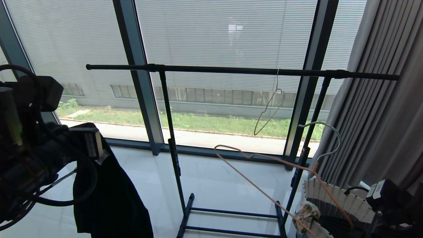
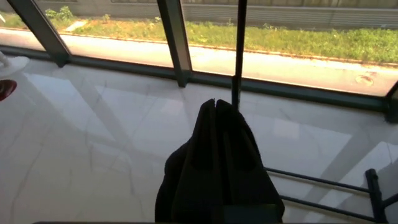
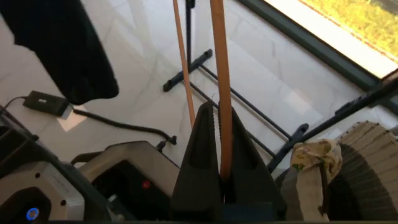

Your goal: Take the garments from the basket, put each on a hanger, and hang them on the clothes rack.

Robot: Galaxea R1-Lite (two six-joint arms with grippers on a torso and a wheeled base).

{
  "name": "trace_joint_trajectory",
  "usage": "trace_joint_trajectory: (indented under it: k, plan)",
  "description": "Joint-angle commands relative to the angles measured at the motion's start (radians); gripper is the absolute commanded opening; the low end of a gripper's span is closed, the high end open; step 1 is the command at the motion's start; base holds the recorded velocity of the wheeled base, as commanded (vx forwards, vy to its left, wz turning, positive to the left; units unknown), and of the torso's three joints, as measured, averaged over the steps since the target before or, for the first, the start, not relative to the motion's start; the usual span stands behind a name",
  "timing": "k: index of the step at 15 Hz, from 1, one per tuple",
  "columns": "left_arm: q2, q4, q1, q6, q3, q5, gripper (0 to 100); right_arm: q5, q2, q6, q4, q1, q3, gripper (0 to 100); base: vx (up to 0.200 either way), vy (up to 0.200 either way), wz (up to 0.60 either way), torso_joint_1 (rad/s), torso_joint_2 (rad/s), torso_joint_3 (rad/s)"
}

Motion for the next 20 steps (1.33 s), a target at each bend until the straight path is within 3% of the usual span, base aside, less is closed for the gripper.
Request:
trace_joint_trajectory:
  k: [1, 5, 9, 17, 20]
  plan:
    - [0.264, -0.035, -0.129, -0.076, -0.154, 0.065, 0, -0.001, 0.036, 0.001, -0.015, 0.113, -0.006, 0, 0.0, 0.0, 0.0, 0.0, 0.0, 0.0]
    - [0.366, -0.035, -0.193, -0.076, -0.236, 0.071, 0, -0.001, 0.077, 0.001, -0.018, 0.176, -0.084, 0, 0.0, 0.0, 0.0, 0.0, 0.0, 0.0]
    - [0.378, -0.035, -0.249, -0.075, -0.233, 0.066, 0, -0.001, 0.128, 0.004, -0.021, 0.173, -0.13, 0, 0.0, 0.0, 0.0, 0.0, 0.0, 0.0]
    - [0.366, -0.035, -0.252, -0.073, -0.238, 0.071, 0, -0.001, 0.125, 0.006, -0.021, 0.131, -0.132, 0, 0.0, 0.0, 0.0, 0.0, 0.0, 0.0]
    - [0.359, -0.035, -0.289, -0.073, -0.238, 0.071, 0, -0.001, 0.148, 0.006, -0.021, 0.133, -0.164, 0, 0.0, 0.0, 0.0, 0.0, 0.0, 0.0]
